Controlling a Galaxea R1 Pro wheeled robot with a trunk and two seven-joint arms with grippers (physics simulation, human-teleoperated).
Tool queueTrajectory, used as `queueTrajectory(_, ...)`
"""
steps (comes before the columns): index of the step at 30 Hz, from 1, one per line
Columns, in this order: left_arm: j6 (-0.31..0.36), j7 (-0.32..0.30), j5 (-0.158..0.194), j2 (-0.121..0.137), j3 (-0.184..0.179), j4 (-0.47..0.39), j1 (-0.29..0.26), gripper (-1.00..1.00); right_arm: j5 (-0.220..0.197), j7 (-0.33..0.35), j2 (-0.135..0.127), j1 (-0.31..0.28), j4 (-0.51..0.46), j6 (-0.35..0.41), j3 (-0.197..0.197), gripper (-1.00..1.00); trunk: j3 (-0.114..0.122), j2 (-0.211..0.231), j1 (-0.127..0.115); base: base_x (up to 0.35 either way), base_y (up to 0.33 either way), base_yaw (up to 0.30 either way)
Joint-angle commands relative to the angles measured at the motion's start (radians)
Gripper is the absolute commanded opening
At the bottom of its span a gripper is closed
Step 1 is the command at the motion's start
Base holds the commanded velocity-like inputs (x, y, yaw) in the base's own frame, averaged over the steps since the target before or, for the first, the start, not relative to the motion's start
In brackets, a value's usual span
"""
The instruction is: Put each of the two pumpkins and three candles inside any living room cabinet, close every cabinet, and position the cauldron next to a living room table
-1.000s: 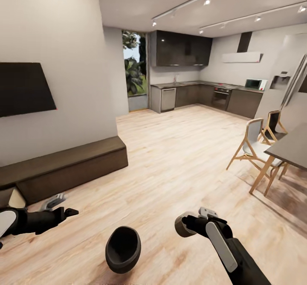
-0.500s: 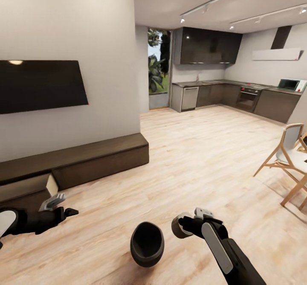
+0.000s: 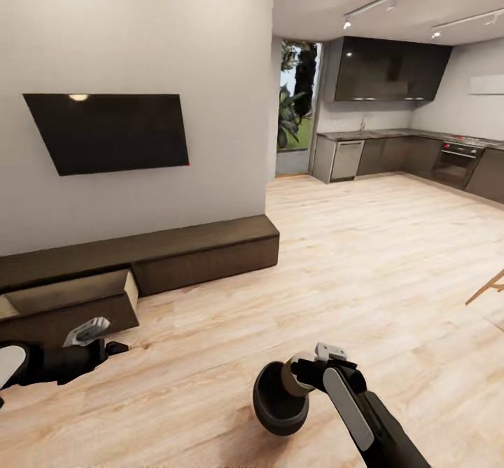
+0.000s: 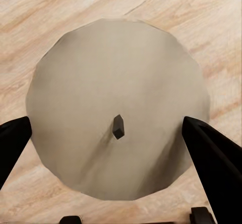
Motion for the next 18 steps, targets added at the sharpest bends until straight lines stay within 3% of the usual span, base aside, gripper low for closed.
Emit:
queueTrajectory(1, 0.000, 0.010, 0.011, 0.001, -0.002, 0.000, -0.001, 1.00, -0.009, -0.011, 0.000, -0.001, -0.002, 0.001, 0.001, -1.00, -0.003, -0.002, 0.000, 0.000, 0.293, 0.216)
queueTrajectory(7, -0.001, 0.010, 0.010, 0.001, -0.001, 0.001, -0.001, 1.00, -0.007, -0.011, 0.001, -0.001, -0.002, 0.001, 0.002, -1.00, -0.010, -0.002, 0.000, 0.016, 0.252, 0.211)
queueTrajectory(14, 0.000, 0.009, 0.010, 0.001, -0.001, 0.001, -0.001, 1.00, -0.007, -0.011, 0.001, -0.001, -0.002, 0.001, 0.002, -1.00, -0.019, -0.002, 0.000, 0.006, 0.029, 0.204)
queueTrajectory(18, 0.000, 0.007, 0.011, 0.001, 0.001, 0.001, -0.002, 1.00, -0.008, -0.011, 0.001, 0.000, -0.002, 0.001, 0.003, -1.00, -0.012, 0.026, -0.015, 0.000, 0.002, 0.202)
